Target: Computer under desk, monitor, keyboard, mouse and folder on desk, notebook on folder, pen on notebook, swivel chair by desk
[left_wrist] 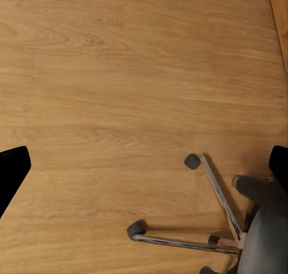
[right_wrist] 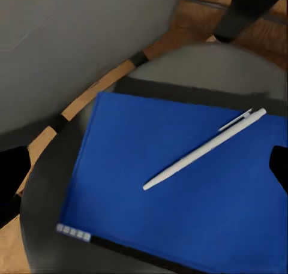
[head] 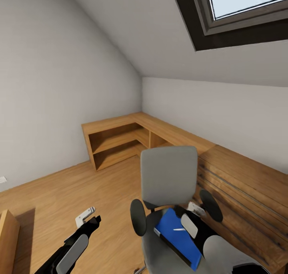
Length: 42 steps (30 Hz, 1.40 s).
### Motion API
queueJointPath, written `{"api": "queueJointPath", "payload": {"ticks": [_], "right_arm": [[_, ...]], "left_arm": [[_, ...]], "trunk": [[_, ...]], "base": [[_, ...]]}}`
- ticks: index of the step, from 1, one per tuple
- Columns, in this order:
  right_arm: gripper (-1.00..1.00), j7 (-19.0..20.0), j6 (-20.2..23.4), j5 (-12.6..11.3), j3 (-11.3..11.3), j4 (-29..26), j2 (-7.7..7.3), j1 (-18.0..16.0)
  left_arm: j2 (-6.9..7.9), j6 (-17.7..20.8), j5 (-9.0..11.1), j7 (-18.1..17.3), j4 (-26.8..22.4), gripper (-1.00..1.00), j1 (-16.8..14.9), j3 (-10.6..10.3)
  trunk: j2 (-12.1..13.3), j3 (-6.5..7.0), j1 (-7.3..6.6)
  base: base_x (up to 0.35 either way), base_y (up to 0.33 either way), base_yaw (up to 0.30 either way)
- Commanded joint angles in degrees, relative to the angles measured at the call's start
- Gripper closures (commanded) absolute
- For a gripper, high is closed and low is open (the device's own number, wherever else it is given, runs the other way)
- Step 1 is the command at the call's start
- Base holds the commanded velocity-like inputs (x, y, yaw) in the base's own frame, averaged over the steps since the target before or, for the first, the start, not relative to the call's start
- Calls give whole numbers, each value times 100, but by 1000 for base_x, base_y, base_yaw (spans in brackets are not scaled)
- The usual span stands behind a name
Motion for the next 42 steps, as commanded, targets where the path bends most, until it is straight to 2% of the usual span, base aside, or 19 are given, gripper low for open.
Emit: {"api": "queueJointPath", "payload": {"ticks": [1,6,10,14,21,23,24,25,30,42], "right_arm": [[-100,-52,36,-116,-34,50,-8,-3],[-100,-57,35,-274,-210,148,-11,-3],[-100,-48,5,-293,-231,140,-11,-3],[-100,-45,-270,-297,-223,136,-11,-3],[-100,-48,-306,-313,-210,121,15,-3],[-100,-41,-295,-315,-207,123,15,-3],[-100,-40,-295,-316,-204,121,15,-3],[-100,-40,-296,-316,-203,122,15,-3],[-100,-38,-310,-310,-211,120,13,-3],[-100,-26,-316,-292,-212,127,6,-3]], "left_arm": [[6,8,17,50,-19,-100,-5,-18],[8,-3,48,85,-218,-100,-5,-3],[9,-4,53,99,-293,-100,-5,-1],[9,-3,51,102,-316,-100,-5,-1],[6,-5,43,124,-306,-100,-5,-1],[8,-11,46,277,-320,-100,-5,-1],[18,-11,46,625,-615,-100,-5,3],[23,-9,46,662,-721,-100,-5,5],[39,2,46,723,-966,-100,-9,13],[44,4,54,726,-962,-100,-8,17]], "trunk": [[-6,-7,1],[-6,-7,1],[-166,-79,89],[-327,-151,177],[-607,-277,330],[-687,-313,374],[-728,-331,396],[-768,-349,418],[-968,-438,528],[-1450,-654,792]], "base": [[15,4,0],[6,1,0],[0,0,0],[0,0,0],[0,0,0],[0,0,0],[0,0,0],[0,0,0],[0,0,0],[0,0,0]]}}
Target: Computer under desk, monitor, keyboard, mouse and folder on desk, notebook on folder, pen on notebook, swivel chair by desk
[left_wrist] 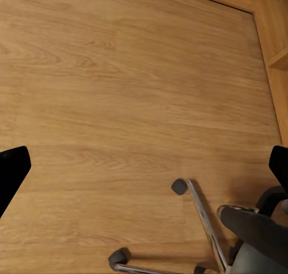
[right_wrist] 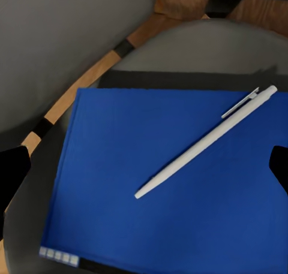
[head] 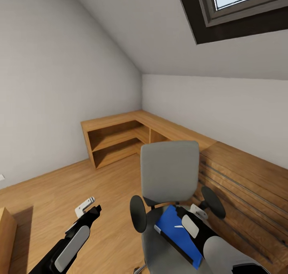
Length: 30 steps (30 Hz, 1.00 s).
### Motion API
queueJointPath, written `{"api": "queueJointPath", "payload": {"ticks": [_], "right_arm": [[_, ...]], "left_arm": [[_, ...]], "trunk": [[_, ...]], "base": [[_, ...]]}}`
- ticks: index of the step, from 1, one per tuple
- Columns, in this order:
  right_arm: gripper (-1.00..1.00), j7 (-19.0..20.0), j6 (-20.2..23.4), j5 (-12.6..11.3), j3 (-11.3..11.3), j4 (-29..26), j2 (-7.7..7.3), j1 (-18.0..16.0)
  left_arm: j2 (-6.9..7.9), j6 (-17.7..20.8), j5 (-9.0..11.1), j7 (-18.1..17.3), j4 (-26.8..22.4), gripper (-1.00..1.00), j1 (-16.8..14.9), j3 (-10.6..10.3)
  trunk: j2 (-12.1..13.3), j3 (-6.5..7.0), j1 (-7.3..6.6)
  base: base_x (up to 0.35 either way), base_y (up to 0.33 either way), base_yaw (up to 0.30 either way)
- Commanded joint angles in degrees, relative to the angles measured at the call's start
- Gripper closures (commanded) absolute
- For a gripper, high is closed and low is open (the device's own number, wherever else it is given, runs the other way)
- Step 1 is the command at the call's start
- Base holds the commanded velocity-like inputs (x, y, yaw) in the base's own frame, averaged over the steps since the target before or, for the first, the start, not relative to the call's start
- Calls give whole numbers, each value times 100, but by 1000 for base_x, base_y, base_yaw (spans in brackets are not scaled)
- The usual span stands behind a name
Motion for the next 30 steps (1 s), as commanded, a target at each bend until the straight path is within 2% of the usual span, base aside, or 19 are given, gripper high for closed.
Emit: {"api": "queueJointPath", "payload": {"ticks": [1,6,8,10,12,13,15,16,18,30], "right_arm": [[-100,-47,10,-32,48,-8,1,-3],[-100,-122,70,-42,40,-14,-9,-11],[-100,-705,163,-63,32,-18,14,-69],[-100,-1078,215,-80,31,-27,42,-143],[-100,-1754,297,-184,30,-65,133,-382],[-100,-2262,334,-642,30,-99,204,-751],[-100,-2327,313,-842,28,-94,215,-802],[-100,-2355,130,-1230,17,-70,224,-841],[-100,-2360,7,-1364,16,-54,229,-850],[-100,-2411,-83,-1462,15,8,309,-855]], "left_arm": [[6,18,11,39,-9,-100,-4,-16],[6,18,11,39,-8,-100,-5,-10],[6,18,12,39,-8,-100,-5,-8],[6,18,13,39,-8,-100,-6,-11],[6,18,14,39,-8,-100,-5,-14],[6,18,17,39,-8,-100,-5,-14],[6,18,18,39,-8,-100,-7,-12],[2,18,18,39,-8,-100,-8,-15],[0,18,19,39,-8,-100,-6,-18],[-2,18,29,47,-1,-100,-6,-16]], "trunk": [[-46,-25,23],[-246,-115,133],[-327,-151,177],[-407,-187,221],[-487,-223,264],[-527,-241,286],[-607,-276,330],[-648,-294,352],[-728,-330,396],[-1209,-546,660]], "base": [[0,0,0],[0,0,0],[0,0,0],[0,0,0],[0,0,0],[0,0,0],[0,0,0],[0,0,0],[0,0,0],[0,0,0]]}}
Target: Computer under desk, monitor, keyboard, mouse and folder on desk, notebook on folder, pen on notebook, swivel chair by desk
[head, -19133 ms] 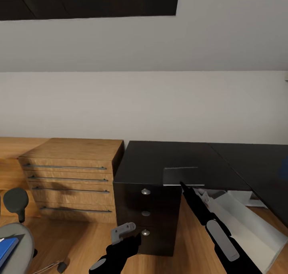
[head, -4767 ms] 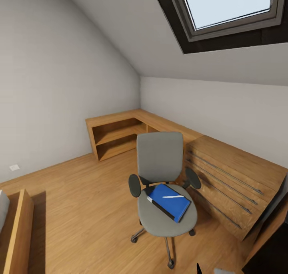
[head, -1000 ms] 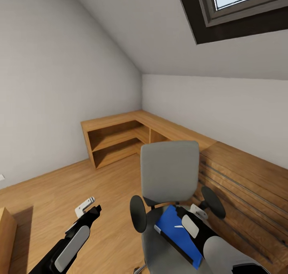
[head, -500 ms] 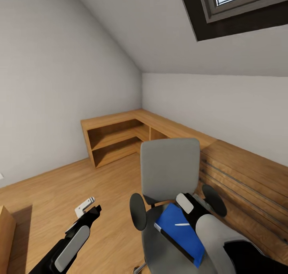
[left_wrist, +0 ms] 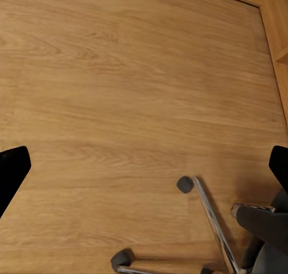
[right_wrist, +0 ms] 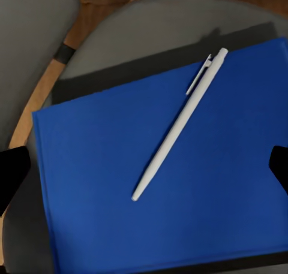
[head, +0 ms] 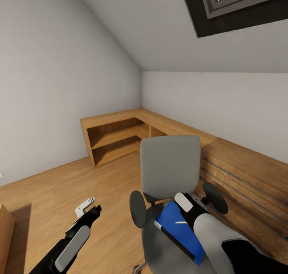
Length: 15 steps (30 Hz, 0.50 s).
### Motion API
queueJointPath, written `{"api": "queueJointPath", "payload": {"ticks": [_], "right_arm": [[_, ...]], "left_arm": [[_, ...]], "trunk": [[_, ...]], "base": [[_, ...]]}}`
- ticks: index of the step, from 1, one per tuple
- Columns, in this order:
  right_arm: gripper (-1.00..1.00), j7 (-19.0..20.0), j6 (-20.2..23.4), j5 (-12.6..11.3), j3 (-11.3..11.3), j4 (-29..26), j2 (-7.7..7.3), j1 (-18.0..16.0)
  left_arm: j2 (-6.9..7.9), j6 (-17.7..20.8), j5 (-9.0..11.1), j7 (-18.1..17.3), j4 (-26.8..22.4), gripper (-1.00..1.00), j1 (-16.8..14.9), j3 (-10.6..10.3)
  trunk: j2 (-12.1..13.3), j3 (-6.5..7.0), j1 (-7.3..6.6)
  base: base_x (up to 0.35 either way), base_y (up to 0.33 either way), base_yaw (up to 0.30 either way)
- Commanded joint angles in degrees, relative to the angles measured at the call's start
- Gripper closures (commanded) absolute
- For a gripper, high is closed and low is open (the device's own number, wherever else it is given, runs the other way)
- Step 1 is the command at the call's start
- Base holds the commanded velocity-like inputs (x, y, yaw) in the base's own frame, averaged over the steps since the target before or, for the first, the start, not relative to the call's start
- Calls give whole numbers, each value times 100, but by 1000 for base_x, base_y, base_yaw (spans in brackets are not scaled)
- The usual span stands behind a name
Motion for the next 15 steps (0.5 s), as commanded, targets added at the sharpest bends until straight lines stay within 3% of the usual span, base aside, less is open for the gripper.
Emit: {"api": "queueJointPath", "payload": {"ticks": [1,15], "right_arm": [[-100,-32,-1,-39,39,-2,3,-3],[-100,-46,9,-42,29,11,2,-3]], "left_arm": [[6,18,10,39,-9,-100,-5,-15],[6,18,11,123,-8,-100,-5,-15]], "trunk": [[-45,-25,23],[-607,-276,330]], "base": [[0,0,0],[0,0,0]]}}
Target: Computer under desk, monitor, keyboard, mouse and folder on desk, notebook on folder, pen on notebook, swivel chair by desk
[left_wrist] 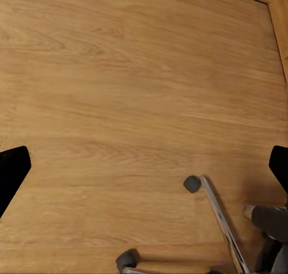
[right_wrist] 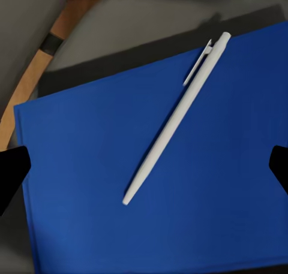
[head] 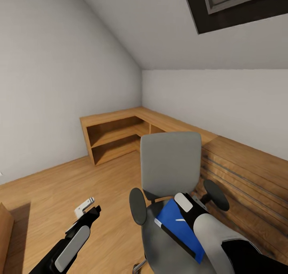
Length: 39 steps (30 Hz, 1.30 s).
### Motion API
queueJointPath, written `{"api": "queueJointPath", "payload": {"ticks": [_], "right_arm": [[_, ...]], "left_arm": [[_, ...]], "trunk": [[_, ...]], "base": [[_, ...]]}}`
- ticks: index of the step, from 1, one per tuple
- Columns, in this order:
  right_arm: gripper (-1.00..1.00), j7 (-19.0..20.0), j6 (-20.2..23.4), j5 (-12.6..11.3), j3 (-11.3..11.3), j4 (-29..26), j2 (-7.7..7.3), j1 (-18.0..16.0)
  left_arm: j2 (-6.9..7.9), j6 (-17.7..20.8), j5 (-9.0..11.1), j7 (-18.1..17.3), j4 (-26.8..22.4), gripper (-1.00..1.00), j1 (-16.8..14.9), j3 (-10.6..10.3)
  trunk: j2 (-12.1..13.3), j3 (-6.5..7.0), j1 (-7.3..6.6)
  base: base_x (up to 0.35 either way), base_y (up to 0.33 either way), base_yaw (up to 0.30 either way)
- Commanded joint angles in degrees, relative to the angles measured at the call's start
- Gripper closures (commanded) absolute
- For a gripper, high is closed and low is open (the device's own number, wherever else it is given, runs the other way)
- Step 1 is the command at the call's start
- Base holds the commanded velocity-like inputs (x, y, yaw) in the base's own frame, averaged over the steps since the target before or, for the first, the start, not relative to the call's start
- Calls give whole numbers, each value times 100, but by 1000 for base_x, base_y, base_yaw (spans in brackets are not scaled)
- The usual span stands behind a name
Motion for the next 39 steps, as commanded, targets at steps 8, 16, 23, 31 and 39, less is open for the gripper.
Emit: {"api": "queueJointPath", "payload": {"ticks": [8,16,23,31,39], "right_arm": [[-100,-31,8,-36,31,-7,-17,-3],[-100,-34,9,-44,31,-4,-18,-3],[-100,-33,9,-45,31,-4,-18,-3],[-100,-21,9,-45,31,65,-19,-3],[-100,-31,2,-37,39,160,-14,-3]], "left_arm": [[5,18,10,374,-14,-100,-2,-18],[-2,19,23,403,-13,-100,-4,-24],[-2,19,19,412,-15,-100,-4,-29],[-2,19,19,386,-10,-100,-6,-30],[-2,19,17,374,-9,-100,-9,-33]], "trunk": [[-326,-150,176],[-647,-294,352],[-727,-330,396],[-727,-330,396],[-727,-330,396]], "base": [[0,0,0],[0,0,0],[0,0,0],[38,0,0],[61,0,0]]}}
